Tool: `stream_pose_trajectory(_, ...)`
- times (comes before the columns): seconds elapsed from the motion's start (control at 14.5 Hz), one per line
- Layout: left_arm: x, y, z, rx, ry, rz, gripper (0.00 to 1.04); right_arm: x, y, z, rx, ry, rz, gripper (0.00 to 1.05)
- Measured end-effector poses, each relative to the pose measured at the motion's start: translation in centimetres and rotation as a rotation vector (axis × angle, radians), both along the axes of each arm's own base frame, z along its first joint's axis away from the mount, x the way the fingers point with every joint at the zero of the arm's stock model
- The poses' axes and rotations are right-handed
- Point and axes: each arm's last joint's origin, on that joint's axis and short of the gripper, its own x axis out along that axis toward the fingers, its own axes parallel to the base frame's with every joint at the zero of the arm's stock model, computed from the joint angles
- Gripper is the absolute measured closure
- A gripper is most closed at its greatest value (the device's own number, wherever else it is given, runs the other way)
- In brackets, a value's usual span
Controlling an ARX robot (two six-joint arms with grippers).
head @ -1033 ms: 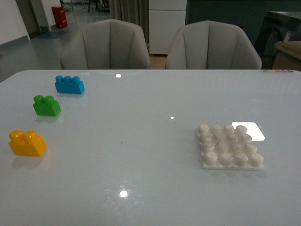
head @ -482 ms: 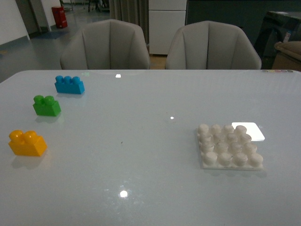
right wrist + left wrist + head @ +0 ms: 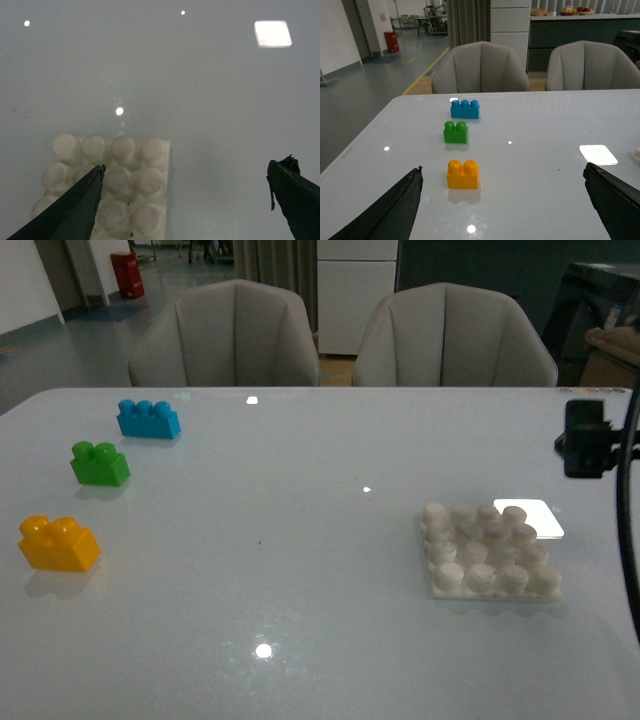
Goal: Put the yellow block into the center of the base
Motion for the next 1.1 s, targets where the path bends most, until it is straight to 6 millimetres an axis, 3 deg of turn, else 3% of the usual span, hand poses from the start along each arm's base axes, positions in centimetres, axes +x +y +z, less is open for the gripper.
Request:
stream_pose_trajectory(0.14, 0.0, 0.0, 0.0, 0.000, 0.000, 0.000, 0.07, 1.4, 1.8, -2.7, 0.001, 0.127, 0.040, 0.06)
stream_pose_trajectory(0.34, 0.0, 0.0, 0.0, 0.000, 0.000, 0.000, 0.07, 1.4, 3.4, -5.9, 0.022, 0.249, 0.041, 0.06)
stream_pose_trajectory(1.1, 0.0, 0.0, 0.0, 0.000, 0.000, 0.000, 0.07, 3.0, 2.9, -8.6, 0.116, 0.306, -0.002, 0.06)
